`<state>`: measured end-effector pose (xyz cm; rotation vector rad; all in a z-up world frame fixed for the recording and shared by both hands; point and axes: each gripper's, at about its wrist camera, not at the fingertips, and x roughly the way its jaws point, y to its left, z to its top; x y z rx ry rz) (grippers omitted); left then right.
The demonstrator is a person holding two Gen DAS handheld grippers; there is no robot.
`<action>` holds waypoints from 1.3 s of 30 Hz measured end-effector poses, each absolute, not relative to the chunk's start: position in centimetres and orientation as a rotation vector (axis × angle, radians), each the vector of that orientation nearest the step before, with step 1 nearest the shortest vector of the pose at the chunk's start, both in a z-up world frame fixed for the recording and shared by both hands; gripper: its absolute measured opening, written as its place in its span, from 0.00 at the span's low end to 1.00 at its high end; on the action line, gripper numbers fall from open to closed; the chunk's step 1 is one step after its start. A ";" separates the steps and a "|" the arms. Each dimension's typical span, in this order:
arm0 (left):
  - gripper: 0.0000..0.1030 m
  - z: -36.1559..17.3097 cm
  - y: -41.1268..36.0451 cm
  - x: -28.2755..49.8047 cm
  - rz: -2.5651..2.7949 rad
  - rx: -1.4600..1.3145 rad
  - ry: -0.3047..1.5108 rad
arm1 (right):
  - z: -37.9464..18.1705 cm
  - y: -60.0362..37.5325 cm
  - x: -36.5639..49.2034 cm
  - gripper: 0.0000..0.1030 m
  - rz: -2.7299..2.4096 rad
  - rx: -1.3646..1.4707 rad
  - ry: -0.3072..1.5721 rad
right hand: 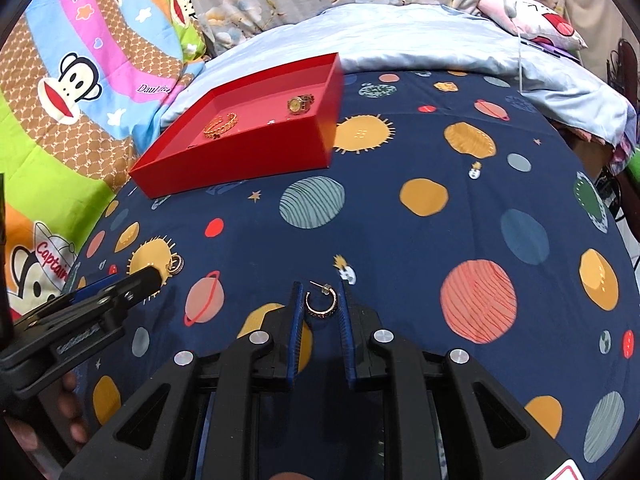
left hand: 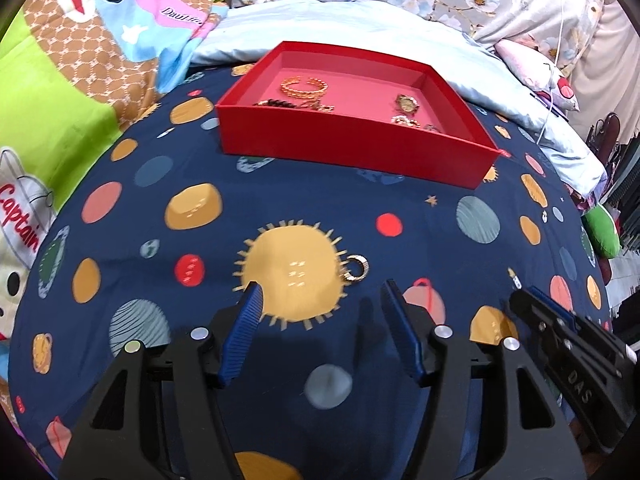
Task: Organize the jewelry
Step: 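Grasp the gold hoop earring with the right gripper, then grasp the small gold ring with the left gripper, then carry the hoop earring and ring over the tray and lower them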
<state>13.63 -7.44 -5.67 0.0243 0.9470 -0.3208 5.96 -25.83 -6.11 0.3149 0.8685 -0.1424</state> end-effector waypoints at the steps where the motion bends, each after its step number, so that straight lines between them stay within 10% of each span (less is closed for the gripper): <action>1: 0.57 -5.7 -7.7 13.7 -0.323 0.025 0.946 | -6.1 -26.0 5.9 0.15 -0.144 0.318 0.869; 7: 0.55 -6.6 -9.4 14.5 -0.320 0.048 0.941 | -6.2 -26.4 5.7 0.15 -0.140 0.335 0.870; 17: 0.17 -7.1 -9.6 14.5 -0.295 0.101 0.894 | -6.1 -26.5 5.8 0.15 -0.135 0.346 0.867; 39: 0.17 -2.0 -4.0 12.9 -0.311 -0.017 0.857 | -1.6 -24.3 6.3 0.15 -0.076 0.310 0.782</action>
